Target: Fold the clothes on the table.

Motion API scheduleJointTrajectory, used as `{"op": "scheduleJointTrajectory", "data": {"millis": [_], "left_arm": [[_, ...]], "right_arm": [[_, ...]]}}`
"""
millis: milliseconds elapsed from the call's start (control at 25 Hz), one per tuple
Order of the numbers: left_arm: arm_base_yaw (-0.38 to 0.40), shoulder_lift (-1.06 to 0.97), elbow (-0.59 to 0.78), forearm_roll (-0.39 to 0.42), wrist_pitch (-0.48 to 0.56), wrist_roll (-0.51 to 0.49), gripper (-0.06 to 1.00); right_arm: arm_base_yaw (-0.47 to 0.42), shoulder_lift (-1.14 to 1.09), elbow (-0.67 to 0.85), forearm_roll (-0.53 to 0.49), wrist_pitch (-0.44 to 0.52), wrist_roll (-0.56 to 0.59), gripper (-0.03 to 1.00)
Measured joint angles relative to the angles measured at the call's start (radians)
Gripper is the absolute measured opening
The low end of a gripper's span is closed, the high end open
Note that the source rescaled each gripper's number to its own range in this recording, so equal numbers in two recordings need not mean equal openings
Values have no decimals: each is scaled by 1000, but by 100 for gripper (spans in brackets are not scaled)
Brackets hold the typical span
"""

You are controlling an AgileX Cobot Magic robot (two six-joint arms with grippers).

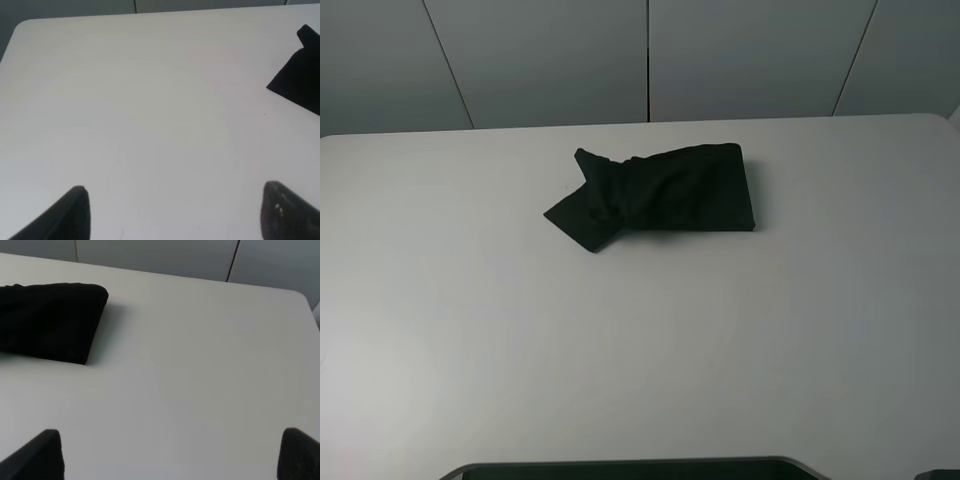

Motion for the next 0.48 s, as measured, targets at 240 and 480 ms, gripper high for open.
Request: {"op": "scheduleJointTrajectory", "data": {"millis": [240, 480], "left_arm": [[-43, 0, 4, 14, -11, -21, 90], [-46, 0, 4, 29, -11, -35, 90]], "right_arm": [[6, 0, 0, -22, 0, 27, 92], [8, 0, 0, -26, -1, 45, 92]]}}
